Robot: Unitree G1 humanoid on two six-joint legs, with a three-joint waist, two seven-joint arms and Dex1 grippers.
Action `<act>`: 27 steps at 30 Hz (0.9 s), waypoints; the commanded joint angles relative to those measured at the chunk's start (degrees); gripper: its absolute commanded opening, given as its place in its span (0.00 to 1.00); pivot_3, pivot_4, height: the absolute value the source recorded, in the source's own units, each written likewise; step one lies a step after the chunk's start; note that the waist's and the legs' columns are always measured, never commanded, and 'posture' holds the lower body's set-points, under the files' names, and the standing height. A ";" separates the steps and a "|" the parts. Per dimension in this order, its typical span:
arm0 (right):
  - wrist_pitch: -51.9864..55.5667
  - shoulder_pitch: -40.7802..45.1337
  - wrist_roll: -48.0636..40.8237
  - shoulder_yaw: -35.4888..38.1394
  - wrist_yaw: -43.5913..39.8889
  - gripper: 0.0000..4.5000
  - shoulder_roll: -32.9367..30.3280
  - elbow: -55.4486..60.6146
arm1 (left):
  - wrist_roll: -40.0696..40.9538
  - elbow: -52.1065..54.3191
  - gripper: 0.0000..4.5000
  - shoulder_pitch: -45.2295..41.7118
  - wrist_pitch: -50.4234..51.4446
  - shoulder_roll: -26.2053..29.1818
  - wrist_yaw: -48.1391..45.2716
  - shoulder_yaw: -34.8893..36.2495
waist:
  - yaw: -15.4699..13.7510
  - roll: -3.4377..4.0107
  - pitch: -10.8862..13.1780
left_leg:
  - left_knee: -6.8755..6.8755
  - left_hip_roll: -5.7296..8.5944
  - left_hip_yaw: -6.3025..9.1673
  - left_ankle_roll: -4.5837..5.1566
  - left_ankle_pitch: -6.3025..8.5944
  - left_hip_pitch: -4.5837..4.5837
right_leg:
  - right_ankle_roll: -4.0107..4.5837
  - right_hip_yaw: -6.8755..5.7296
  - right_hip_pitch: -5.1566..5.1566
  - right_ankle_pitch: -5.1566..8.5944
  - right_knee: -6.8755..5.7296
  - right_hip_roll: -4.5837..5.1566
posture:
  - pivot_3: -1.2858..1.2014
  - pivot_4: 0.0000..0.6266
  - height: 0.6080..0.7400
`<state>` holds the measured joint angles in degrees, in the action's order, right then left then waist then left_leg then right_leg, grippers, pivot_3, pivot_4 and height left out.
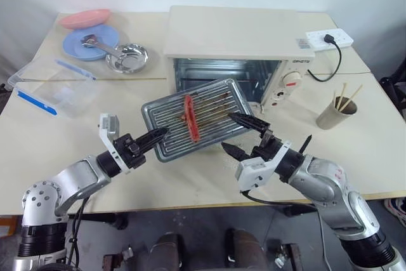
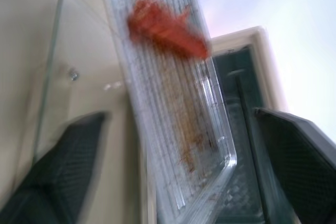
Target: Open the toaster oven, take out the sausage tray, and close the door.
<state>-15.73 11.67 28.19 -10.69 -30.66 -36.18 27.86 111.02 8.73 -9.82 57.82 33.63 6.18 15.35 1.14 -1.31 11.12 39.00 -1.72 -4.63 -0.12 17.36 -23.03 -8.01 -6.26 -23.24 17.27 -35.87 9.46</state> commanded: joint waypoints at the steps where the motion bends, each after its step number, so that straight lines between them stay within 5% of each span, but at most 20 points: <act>1: 0.32 -1.08 -9.77 2.41 -5.83 1.00 -3.20 3.03 | 1.98 4.11 0.00 2.03 -0.35 -1.20 -0.33 1.80 | -0.14 0.00 0.00 | 0.00 0.00 0.00 0.00 0.00 0.00 | 0.00 -0.01 0.00 0.00 0.00 0.00 | 0.52 0.24 1.00; 9: 11.15 -3.21 -33.75 6.35 -24.35 1.00 -12.44 -1.99 | 1.98 7.42 0.00 8.51 -0.42 -1.02 -2.10 6.46 | -1.15 -0.01 0.00 | -0.05 -0.02 -0.03 0.09 0.08 0.44 | 0.03 0.00 0.51 0.00 0.18 -0.01 | 0.52 0.24 1.00; 15: 15.17 -2.97 -53.66 14.15 -36.45 0.65 -13.83 -9.55 | 1.98 9.22 0.00 11.53 -1.60 -2.46 -2.01 8.88 | -1.46 -0.01 0.00 | -0.04 -0.02 -0.01 0.21 0.27 0.73 | 0.05 0.01 0.94 0.01 0.43 0.00 | 0.52 0.24 1.00; 23: 11.25 2.97 -54.38 15.79 -48.38 0.05 -14.77 -30.05 | 1.98 13.63 0.00 16.63 -4.81 -5.24 -1.61 11.59 | -1.15 0.00 0.00 | -0.07 -0.03 -0.07 0.16 0.29 0.76 | 0.05 0.02 0.91 0.01 0.44 -0.02 | 0.52 0.24 1.00; 27: 3.17 6.70 -48.94 13.57 -53.22 0.01 -14.67 -42.78 | 1.98 16.03 0.00 19.41 -7.23 -6.79 -1.05 13.00 | -1.10 0.00 0.00 | -0.04 -0.03 -0.16 0.16 0.30 0.76 | 0.05 0.05 0.92 0.01 0.57 -0.01 | 0.52 0.24 1.00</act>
<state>-9.07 17.37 -22.03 2.51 -81.74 -50.05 -12.14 111.13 21.76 9.13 51.84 27.32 5.52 26.71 0.04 -1.31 11.12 38.97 -1.75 -4.82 0.04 17.65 -22.27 -7.96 -6.20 -22.31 17.28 -35.15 9.44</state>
